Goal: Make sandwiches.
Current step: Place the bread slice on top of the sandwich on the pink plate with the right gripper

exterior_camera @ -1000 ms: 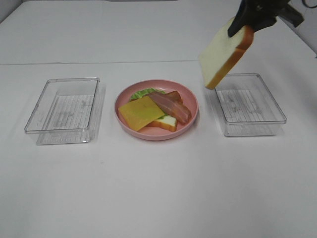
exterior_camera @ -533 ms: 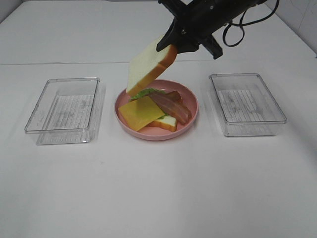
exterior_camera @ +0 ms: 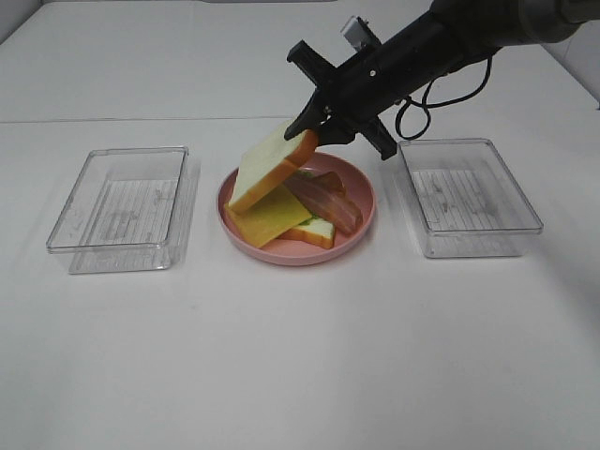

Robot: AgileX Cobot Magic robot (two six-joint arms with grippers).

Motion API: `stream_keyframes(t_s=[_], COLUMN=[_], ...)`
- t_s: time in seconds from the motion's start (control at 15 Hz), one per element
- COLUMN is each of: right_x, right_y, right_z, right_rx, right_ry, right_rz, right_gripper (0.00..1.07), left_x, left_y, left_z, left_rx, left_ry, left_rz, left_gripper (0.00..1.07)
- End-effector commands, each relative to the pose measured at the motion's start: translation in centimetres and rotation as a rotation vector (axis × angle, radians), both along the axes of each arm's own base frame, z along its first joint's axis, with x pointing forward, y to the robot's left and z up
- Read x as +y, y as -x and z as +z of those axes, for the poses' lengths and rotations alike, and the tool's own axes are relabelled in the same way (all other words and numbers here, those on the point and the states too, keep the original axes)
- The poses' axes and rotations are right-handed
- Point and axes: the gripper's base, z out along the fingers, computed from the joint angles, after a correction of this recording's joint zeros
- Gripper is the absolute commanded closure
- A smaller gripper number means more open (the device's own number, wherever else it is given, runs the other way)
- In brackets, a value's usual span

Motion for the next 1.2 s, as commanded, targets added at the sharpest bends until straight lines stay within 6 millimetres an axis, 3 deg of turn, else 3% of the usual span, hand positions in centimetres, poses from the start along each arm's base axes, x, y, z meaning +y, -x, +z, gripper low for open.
stream_keyframes(t_s=[0.07,0.2,0.4,0.67,0.93,1.2], right_x=[-0.1,-0.4,-0.5,-0.8,-1.8,-3.3], right_y=[-0.1,-0.1,0.0,0.3,1.0,1.7], right_z=[-0.1,-0.4,-0.5,-0.8,-1.0,1.7], right_rx=[0.018,0.026,0.029,0.026,0.021,-0.061], right_ry=[0.015,0.061,0.079,0.128,0.274,0.431], right_rz=[-0.033,-0.044,-0.040,0.014,0.126,0.209], right_gripper=[1.07,1.04,0.81,0.24,0.24,0.25], left_x=[0.0,0.0,0.0,0.0,0.0,0.0], left_y=[0.1,0.1,0.1,0.1,0.1,0.1], left_z=[0.0,0.0,0.0,0.0,0.0,0.0], left_rx=[-0.017,-0.017,-0.017,-0.017,-0.017,-0.017], left_ry=[0.005,0.005,0.005,0.005,0.005,0.005], left_rz=[-0.005,-0.005,-0.005,-0.005,-0.005,-0.005], left_gripper=[0.23,0.23,0.23,0.23,0.23,0.23])
